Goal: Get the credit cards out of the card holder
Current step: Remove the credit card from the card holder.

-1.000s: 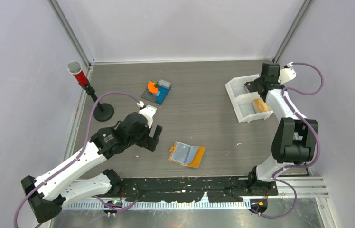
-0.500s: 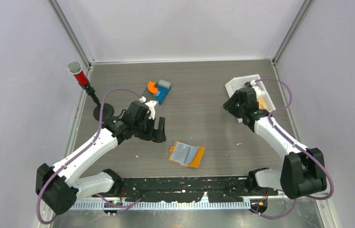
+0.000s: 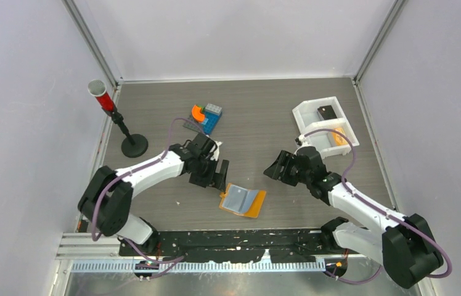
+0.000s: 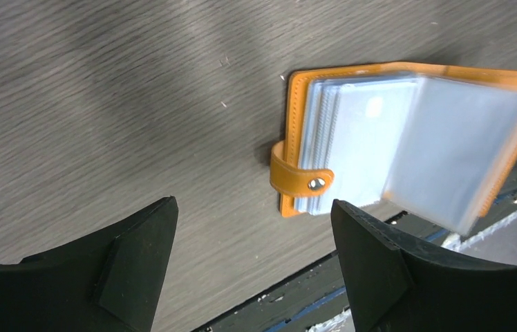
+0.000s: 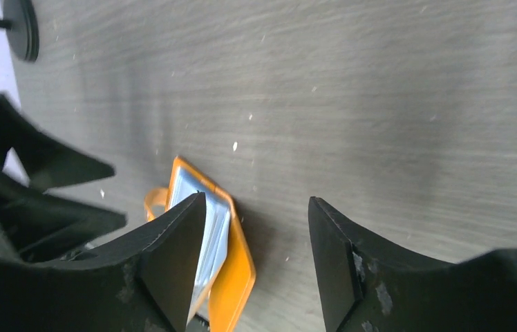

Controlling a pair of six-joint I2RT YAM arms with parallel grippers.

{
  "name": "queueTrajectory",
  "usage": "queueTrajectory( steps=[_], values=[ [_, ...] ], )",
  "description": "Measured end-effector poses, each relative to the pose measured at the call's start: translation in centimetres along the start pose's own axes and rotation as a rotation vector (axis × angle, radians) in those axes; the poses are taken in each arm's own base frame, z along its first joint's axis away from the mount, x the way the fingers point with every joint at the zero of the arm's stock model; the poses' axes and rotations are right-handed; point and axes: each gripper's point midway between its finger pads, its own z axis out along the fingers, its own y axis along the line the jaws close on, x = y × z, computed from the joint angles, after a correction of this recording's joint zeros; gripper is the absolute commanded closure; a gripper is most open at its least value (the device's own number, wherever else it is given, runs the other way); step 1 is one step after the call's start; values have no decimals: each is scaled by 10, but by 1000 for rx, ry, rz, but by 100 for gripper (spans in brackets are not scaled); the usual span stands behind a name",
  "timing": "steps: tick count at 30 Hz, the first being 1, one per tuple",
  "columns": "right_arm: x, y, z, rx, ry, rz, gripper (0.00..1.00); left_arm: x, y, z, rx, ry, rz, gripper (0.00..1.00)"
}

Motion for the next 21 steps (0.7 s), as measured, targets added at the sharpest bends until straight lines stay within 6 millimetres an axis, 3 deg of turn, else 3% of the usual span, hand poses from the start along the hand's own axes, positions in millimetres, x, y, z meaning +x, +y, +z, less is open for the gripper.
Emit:
queueTrajectory(
  steps=[4, 8, 12, 17, 21],
  values=[
    [15, 10, -10, -58, 31, -19, 35, 6, 2, 21, -18, 61, 1, 22],
    [9, 20, -21, -101, -1, -32, 35, 4, -4, 35, 12, 78, 2, 26],
    [9, 22, -25, -118, -10, -37, 36, 3, -10, 37, 39, 76, 0, 29],
    [24, 15, -20, -108, 48, -30, 36, 6, -16, 41, 75, 74, -5, 31],
    [31, 19, -21, -122, 74, -40, 36, 7, -22, 42, 102, 72, -4, 44]
  ],
)
